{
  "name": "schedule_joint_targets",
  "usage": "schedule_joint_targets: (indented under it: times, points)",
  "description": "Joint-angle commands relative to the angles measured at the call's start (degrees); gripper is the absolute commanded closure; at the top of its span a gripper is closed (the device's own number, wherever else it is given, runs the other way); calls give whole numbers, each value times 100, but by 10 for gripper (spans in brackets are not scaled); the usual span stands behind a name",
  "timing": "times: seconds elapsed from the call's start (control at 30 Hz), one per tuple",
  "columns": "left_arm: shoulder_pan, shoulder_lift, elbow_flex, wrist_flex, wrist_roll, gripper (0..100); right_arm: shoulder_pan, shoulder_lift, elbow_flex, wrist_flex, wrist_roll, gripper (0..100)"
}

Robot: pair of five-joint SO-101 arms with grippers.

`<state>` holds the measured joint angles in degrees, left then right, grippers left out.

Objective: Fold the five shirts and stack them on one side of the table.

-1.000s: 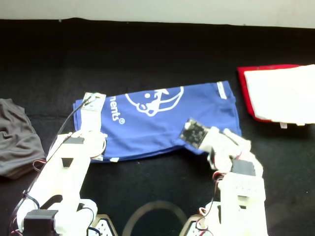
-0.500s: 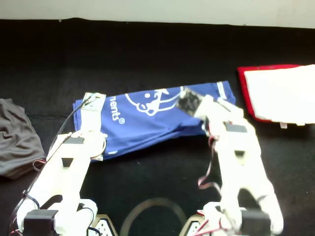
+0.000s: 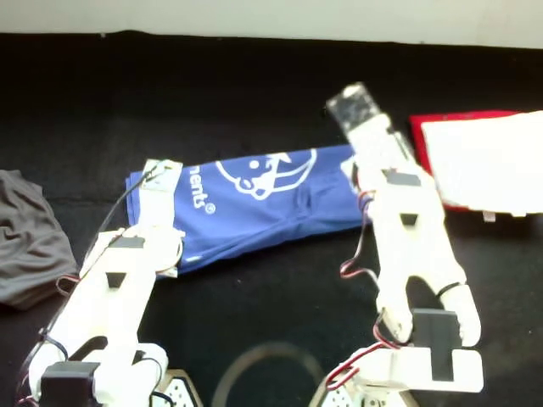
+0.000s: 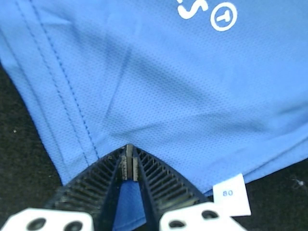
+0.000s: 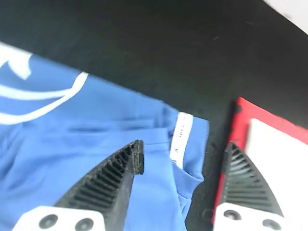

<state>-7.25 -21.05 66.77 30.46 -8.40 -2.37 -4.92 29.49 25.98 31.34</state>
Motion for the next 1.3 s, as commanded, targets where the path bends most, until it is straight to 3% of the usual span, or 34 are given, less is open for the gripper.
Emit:
schedule_joint_targets:
  times: [0.0, 0.1, 0.23, 0.4, 0.47, 0.67, 0.83, 1.03, 1.27]
  points:
    - [-84, -13, 13, -132, -9, 991, 321, -4, -479, -75, -844, 732]
    - [-84, -13, 13, -132, -9, 991, 532, -4, -629, 180, -1363, 732]
    - [-66, -13, 13, -141, -9, 991, 558, -4, -963, 1393, -1538, 745]
    - [-57, -13, 13, -141, -9, 991, 532, 4, -1534, 2870, -1547, 968]
    - [-57, -13, 13, -141, -9, 991, 532, 22, -1543, 3090, -1556, 983]
    - [-57, -13, 4, -141, -9, 991, 523, 4, -1209, 3187, -1609, 992]
    - [-57, -13, 4, -141, -9, 991, 585, -4, -1200, 3662, -2435, 992]
    - [-57, -13, 4, -141, -9, 991, 558, -4, -1147, 4066, -2488, 992]
    - [-48, -13, 4, -123, -9, 991, 444, -1253, 163, 3160, -2453, 992]
